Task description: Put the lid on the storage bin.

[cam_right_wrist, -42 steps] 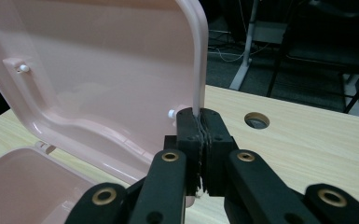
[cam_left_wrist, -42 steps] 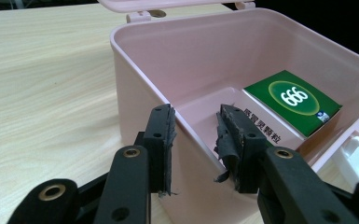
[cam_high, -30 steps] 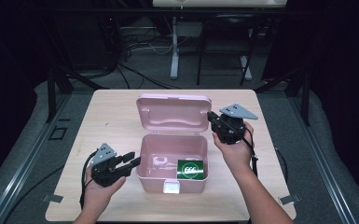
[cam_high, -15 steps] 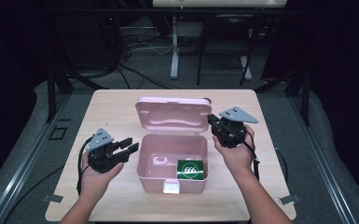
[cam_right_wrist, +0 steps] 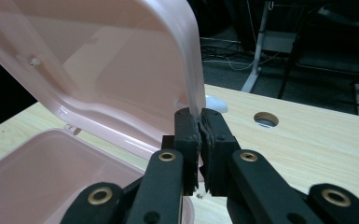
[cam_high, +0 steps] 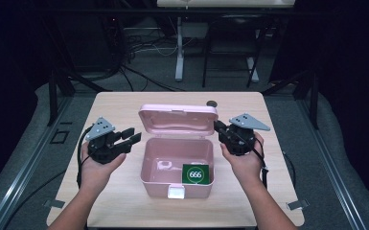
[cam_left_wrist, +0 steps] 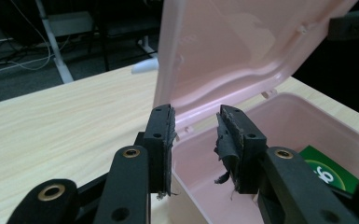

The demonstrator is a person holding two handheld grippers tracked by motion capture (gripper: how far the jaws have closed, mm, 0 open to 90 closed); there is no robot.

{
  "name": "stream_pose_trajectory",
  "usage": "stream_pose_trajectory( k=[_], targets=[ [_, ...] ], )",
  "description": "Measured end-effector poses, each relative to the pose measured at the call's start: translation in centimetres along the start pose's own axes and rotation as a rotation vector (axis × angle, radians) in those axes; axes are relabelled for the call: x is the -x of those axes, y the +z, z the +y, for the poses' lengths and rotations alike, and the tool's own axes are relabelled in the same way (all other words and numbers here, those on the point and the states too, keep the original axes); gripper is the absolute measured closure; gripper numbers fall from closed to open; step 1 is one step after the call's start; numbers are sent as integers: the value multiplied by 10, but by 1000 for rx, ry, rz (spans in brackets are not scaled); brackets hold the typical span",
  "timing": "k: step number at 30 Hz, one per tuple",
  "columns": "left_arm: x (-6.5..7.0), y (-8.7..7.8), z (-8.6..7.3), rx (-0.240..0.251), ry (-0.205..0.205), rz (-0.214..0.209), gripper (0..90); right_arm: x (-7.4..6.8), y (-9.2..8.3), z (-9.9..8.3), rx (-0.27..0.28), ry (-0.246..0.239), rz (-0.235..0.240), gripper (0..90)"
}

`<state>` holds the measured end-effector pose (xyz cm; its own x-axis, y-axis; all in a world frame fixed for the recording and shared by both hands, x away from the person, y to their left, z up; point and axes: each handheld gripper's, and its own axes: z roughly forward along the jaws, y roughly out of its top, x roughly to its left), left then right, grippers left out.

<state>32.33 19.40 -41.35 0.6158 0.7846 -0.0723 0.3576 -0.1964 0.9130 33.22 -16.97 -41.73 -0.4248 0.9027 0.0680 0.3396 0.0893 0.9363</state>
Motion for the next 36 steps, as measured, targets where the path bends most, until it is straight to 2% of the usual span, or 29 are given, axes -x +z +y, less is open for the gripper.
stream_pose_trajectory(
  k=[12, 16, 20, 23, 24, 36],
  targets=[
    [0, 2, 12, 23, -3, 11, 644, -2, -5, -4, 3, 10, 7, 857],
    [0, 3, 18, 32, -7, 14, 660, -1, -8, -10, 17, 48, 29, 854],
    [4, 5, 21, 32, 8, 12, 666, -2, -9, -12, 20, 56, 31, 854],
    [7, 6, 23, 33, 16, 22, 700, -3, -10, -12, 21, 52, 27, 854],
    [7, 7, 23, 37, 15, 22, 737, -3, -11, -13, 22, 49, 28, 854],
    [8, 5, 26, 40, 34, 33, 815, -1, -15, -18, 19, 73, 59, 834]
  ],
)
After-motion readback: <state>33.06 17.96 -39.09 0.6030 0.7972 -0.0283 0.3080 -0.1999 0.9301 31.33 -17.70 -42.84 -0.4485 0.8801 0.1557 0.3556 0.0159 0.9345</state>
